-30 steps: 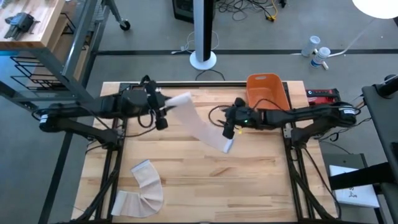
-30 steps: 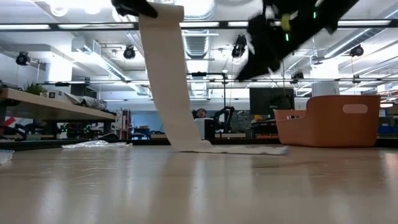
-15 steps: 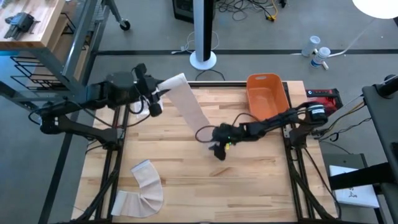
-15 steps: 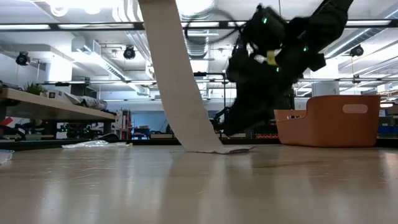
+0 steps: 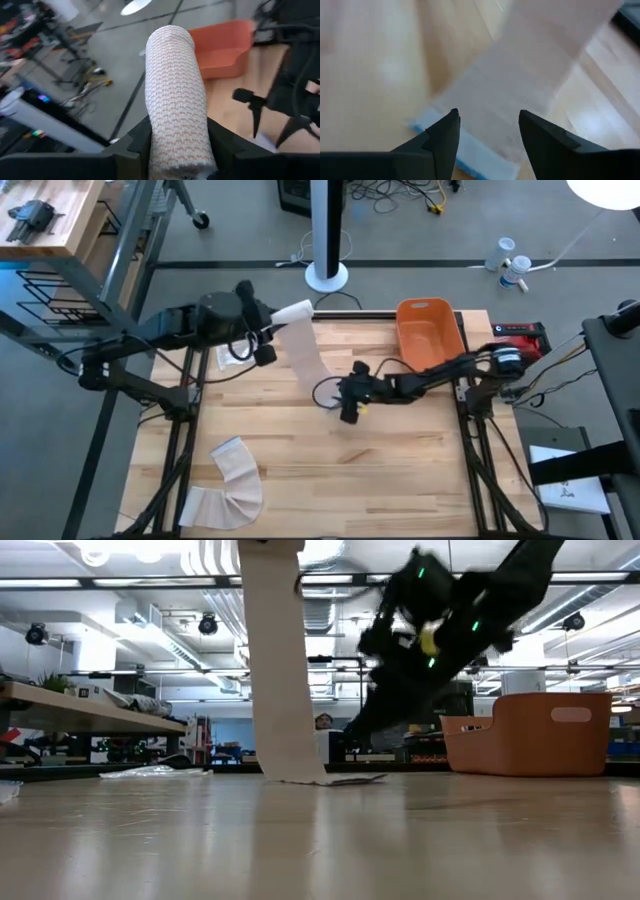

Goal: Roll bandage
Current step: Roll the center brown bandage

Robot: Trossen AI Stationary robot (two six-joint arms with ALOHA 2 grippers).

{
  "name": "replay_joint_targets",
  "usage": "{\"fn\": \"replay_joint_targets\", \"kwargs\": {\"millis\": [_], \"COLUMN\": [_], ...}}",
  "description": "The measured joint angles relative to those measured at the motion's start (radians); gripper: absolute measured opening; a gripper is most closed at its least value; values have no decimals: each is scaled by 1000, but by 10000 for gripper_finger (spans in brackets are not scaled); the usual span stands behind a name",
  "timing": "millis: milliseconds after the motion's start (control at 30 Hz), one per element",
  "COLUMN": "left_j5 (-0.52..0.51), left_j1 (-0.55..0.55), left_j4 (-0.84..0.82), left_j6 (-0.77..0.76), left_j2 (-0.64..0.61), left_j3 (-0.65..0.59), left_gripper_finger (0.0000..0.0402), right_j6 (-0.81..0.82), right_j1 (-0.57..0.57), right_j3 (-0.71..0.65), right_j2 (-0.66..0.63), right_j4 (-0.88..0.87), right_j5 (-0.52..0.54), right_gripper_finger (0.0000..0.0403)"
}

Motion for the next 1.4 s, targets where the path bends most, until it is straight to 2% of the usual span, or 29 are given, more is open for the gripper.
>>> {"fn": "replay_joint_targets", "kwargs": {"millis": [167,267,433,567,700,800,1067,1267,1400], "left_j5": [-41,-41,-20,57,161,166,161,161,161], "left_j1": [31,55,98,124,127,132,184,181,169], "left_j4": [-2,-3,0,-4,-19,5,322,370,365], "left_j6": [25,31,23,38,104,150,276,322,358], "left_j2": [11,16,18,15,16,17,15,15,15], "left_j3": [-1,-2,-3,-3,-22,-65,-256,-338,-371], "left_gripper_finger": [114,114,114,114,114,114,114,113,114], "right_j6": [34,103,300,332,272,179,-43,-171,-219], "right_j1": [-23,16,109,162,162,142,6,-72,-109], "right_j3": [11,26,34,41,40,41,40,40,40], "right_j2": [101,115,59,-53,-180,-277,-452,-499,-465], "right_j4": [-9,-26,-62,-74,-132,-134,-104,-70,29], "right_j5": [-8,-73,-295,-328,-288,-244,-241,-255,-341], "right_gripper_finger": [186,183,188,196,207,219,251,263,266]}}
